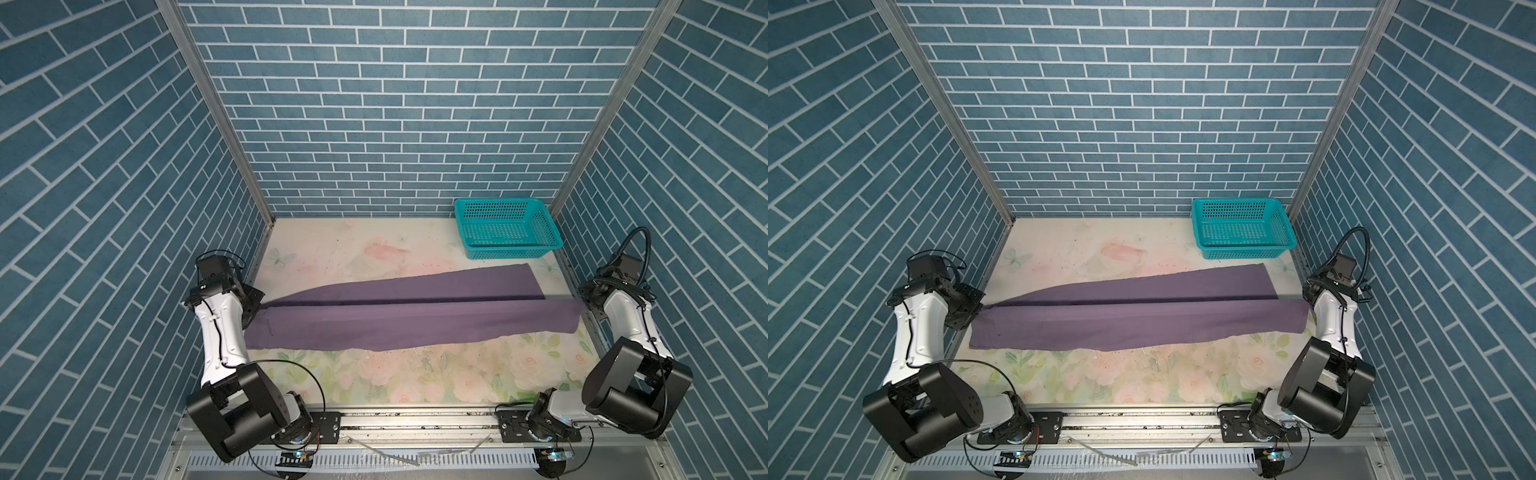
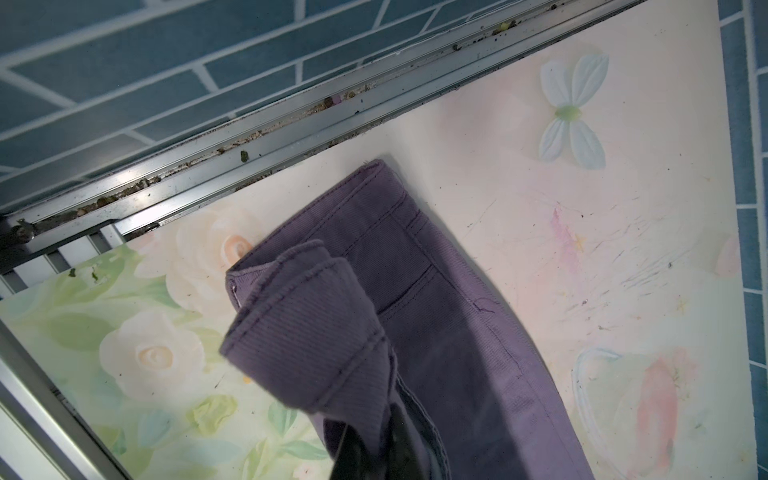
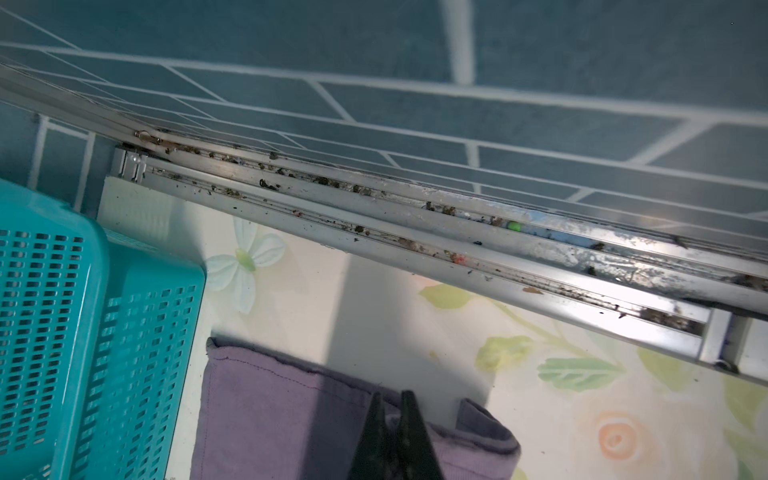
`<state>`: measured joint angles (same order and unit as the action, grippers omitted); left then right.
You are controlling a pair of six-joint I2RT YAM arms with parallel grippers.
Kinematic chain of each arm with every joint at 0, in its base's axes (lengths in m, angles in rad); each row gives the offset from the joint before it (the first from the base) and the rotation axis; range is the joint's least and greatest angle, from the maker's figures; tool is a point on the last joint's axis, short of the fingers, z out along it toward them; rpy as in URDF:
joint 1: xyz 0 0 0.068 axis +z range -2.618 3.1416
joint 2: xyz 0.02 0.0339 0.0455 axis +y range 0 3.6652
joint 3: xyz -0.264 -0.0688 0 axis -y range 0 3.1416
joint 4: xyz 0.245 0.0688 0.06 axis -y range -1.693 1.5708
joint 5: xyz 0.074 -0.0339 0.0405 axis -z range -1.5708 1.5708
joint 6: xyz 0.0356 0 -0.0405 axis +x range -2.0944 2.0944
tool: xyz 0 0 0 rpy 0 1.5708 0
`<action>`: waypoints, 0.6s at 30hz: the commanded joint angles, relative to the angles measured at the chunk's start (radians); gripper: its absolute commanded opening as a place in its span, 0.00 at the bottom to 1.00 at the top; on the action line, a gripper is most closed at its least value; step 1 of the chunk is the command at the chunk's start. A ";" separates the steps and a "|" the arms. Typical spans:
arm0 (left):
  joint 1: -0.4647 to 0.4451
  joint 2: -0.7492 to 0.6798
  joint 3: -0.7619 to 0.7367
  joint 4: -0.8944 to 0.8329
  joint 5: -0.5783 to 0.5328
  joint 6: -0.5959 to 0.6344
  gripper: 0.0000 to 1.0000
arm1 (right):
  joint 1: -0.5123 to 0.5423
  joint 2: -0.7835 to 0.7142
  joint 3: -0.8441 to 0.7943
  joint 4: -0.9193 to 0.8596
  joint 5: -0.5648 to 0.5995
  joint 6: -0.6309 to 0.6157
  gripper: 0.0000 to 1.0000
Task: Fold and stack the trousers
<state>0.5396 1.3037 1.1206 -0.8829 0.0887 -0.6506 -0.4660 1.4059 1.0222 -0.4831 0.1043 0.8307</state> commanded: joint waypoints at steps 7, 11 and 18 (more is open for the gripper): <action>-0.012 0.087 0.042 0.175 -0.135 -0.030 0.00 | 0.053 0.112 0.148 0.130 0.152 0.015 0.00; -0.037 0.137 0.049 0.216 -0.125 -0.030 0.00 | 0.067 0.143 0.164 0.164 0.157 0.017 0.00; -0.056 0.198 0.072 0.268 -0.113 -0.031 0.00 | 0.094 0.199 0.201 0.220 0.156 -0.016 0.00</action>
<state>0.4721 1.4895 1.1500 -0.7284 0.0719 -0.6823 -0.3576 1.5860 1.1404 -0.3824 0.1356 0.8295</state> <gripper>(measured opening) 0.093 0.068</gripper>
